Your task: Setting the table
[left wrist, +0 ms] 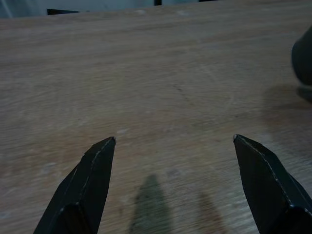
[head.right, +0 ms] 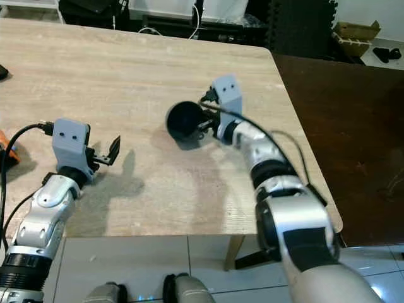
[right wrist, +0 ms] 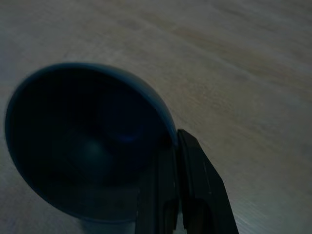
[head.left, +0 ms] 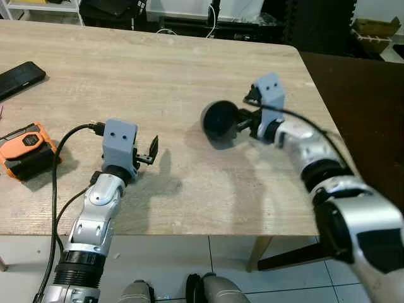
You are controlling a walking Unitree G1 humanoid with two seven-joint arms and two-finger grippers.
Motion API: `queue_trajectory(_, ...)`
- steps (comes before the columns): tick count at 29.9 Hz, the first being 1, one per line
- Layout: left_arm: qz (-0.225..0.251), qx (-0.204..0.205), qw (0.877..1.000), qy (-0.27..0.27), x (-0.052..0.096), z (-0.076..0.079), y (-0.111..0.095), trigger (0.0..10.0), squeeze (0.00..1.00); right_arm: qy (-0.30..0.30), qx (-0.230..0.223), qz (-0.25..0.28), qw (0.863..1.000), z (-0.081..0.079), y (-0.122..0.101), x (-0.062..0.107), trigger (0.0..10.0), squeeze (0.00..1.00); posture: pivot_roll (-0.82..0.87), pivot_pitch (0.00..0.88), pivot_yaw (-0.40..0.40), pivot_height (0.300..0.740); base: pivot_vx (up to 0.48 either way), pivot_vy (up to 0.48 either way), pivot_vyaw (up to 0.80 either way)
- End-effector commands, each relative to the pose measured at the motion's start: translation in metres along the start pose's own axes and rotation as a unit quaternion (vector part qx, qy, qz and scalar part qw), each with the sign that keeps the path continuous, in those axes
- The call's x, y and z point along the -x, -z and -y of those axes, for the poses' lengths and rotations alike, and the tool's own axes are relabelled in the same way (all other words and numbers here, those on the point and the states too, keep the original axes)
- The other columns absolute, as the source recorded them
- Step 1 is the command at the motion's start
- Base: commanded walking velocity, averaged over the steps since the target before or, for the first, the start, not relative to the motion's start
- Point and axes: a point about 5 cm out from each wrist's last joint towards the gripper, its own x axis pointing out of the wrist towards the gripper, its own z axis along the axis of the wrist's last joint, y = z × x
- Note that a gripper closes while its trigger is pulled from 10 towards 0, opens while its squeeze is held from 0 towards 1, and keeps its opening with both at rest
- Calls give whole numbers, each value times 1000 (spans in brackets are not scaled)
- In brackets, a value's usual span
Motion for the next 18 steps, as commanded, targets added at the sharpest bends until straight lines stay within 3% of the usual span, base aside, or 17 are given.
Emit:
queue_trajectory(1, -11, 2, 1000, 22, 0, 7, 4, 10000, 0, -56, 37, -14, 998, 5, -19, 9, 0, 0, 97, 75, -85, 740, 0, 0, 0)
queue_trajectory(3, -11, 3, 1000, 27, 0, 8, 4, 10000, 0, -80, 55, -24, 995, 7, -25, 14, 0, 0, 97, 75, -85, 740, 0, 0, 0)
queue_trajectory(7, -13, 10, 999, 48, 0, 14, 4, 10000, 0, -178, 126, -84, 972, 9, -34, 32, 0, 0, 93, 72, -86, 740, 0, 0, 0)
queue_trajectory(8, -13, 11, 998, 55, 1, 17, 4, 10000, 0, -215, 132, -101, 962, 8, -34, 37, 0, 0, 93, 72, -86, 740, 0, 0, 0)
queue_trajectory(13, -14, 13, 998, 61, 1, 18, 5, 10000, 0, -254, 136, -129, 949, 7, -29, 42, 0, 0, 91, 72, -88, 740, 0, 0, 0)
queue_trajectory(14, -16, 13, 998, 65, 1, 19, 5, 10000, 0, -284, 137, -156, 936, 5, -21, 45, 0, 0, 92, 73, -89, 740, 0, 0, 0)
queue_trajectory(16, -16, 14, 998, 65, 1, 19, 6, 10000, 0, -292, 137, -163, 932, 5, -18, 46, 0, 0, 92, 73, -89, 740, 0, 0, 0)
queue_trajectory(18, -17, 13, 997, 70, 2, 19, 6, 10000, 0, -308, 145, -185, 922, 4, -12, 49, 3255, 0, 95, 75, -89, 740, 0, 0, 0)
